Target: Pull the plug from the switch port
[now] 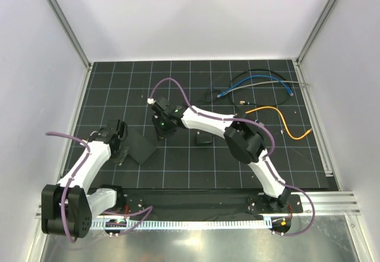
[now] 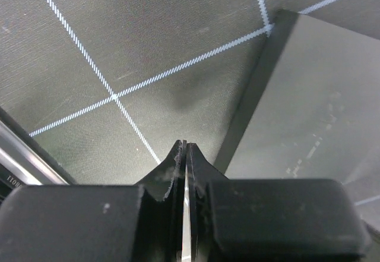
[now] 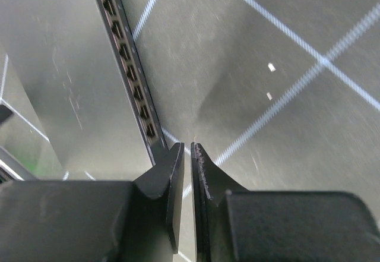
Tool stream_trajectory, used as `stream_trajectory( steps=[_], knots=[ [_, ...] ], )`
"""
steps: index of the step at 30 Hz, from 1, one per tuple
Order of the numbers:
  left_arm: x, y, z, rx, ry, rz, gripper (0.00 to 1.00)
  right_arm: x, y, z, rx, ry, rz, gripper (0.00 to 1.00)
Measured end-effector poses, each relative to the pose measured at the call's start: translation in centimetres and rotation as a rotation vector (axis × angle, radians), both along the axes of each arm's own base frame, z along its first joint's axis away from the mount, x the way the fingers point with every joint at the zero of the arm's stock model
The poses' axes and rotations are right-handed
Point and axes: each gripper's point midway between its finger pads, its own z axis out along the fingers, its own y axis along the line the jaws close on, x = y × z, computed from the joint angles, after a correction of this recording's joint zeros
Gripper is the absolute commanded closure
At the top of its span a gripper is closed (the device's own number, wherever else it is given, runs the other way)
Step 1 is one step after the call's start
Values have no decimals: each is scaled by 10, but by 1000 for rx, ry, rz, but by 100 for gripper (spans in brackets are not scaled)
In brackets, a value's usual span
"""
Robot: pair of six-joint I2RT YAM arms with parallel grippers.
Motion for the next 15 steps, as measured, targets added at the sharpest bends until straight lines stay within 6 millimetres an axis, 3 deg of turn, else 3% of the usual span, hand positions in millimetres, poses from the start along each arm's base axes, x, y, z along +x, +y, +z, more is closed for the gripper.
stream_trajectory(
  steps=[10,15],
  knots=[
    [10,0,-16,12,63,-28,94,-4,11,-24,-8,49,12,84],
    [32,-2,-13,24,62,-100,96,-10,15,-26,17,73,13,85]
  ],
)
